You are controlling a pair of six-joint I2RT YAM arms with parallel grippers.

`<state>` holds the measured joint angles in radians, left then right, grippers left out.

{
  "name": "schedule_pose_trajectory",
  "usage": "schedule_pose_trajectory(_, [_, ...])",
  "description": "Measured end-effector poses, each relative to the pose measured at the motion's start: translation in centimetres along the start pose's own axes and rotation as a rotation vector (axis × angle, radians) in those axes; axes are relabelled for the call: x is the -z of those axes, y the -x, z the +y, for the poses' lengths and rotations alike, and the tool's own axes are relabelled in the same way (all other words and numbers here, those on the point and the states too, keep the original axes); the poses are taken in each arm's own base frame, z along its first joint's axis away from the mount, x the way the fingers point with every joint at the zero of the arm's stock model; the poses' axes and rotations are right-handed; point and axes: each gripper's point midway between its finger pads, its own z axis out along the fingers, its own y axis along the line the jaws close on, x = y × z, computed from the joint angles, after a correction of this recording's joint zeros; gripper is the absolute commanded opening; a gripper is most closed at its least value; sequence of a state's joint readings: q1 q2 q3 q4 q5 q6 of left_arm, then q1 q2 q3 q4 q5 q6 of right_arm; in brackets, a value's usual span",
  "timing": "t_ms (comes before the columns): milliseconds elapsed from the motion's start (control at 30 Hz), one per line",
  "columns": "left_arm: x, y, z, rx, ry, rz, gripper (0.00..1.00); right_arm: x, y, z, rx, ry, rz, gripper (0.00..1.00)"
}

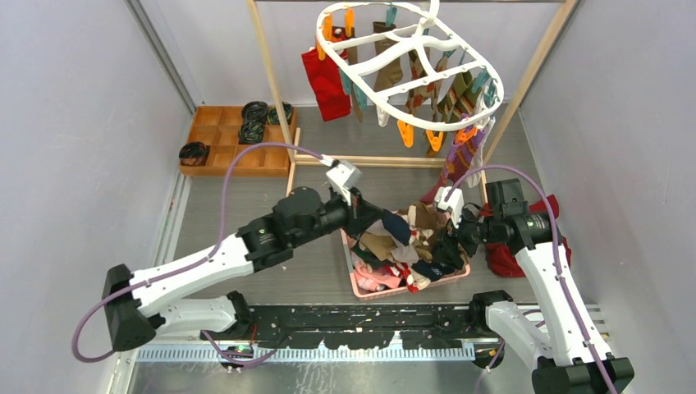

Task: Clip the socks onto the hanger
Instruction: Pick up the sock from the bin.

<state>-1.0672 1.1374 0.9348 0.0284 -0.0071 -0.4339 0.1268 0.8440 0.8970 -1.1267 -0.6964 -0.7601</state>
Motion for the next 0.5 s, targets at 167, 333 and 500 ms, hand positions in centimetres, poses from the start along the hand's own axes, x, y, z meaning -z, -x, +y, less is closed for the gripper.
schedule_pose_trajectory(167, [2.3,2.9,0.0,0.044,-0.025,-0.077,0.00,0.0,0.1,-0.1,0.000,-0.002,-0.004,0.85])
schedule_pose_trajectory(333, [2.7,0.2,1.9,0.094,0.010,-0.021,0.00,0.0,0.2,0.0,0.001,-0.001,-0.013,0.86])
schedule_pose_trajectory(500, [2.7,-3.2,3.4,0.161,0.037,0.053,0.00,0.0,0.5,0.3,0.016,0.007,-0.040,0.87])
